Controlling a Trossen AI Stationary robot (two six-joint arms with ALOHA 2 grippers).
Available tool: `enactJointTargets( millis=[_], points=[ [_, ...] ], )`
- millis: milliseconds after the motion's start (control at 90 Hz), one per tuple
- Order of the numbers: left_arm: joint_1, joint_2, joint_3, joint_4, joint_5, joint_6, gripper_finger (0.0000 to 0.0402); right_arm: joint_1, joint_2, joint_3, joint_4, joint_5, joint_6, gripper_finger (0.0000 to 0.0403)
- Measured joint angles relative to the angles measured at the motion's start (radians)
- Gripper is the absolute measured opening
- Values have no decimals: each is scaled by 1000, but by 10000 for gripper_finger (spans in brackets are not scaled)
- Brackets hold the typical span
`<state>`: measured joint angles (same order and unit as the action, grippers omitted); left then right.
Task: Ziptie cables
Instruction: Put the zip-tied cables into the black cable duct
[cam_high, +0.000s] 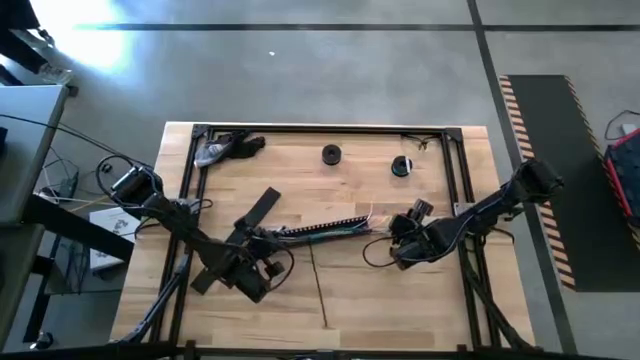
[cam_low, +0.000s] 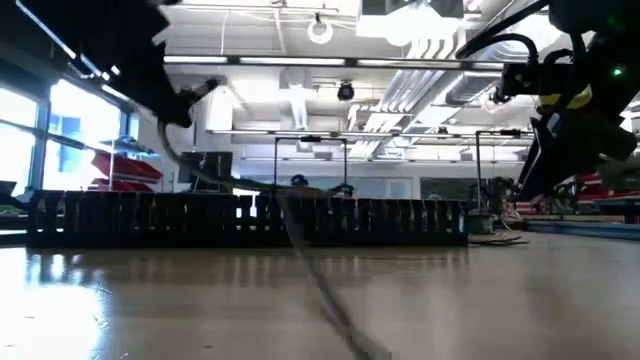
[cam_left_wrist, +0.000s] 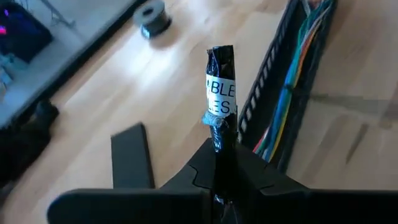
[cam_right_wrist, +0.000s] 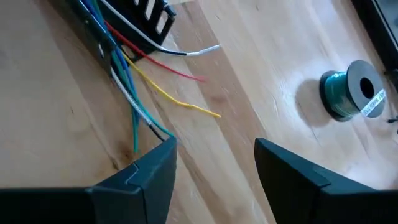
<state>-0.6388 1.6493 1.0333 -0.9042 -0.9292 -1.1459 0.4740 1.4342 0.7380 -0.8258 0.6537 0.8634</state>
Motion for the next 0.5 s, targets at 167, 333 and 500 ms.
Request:
enactJointTargets(
  millis=[167,333,500],
  points=[
    [-4,0,-47,-15,40,-75,22,0,0,0,13,-2,-15,199],
    [-15,0,-51,-25,66,-91,24,0,0,0,15,-2,-16,199],
    [-31,0,-51,-38,121,-97,25,0,0,0,16,-3,-16,199]
  ],
)
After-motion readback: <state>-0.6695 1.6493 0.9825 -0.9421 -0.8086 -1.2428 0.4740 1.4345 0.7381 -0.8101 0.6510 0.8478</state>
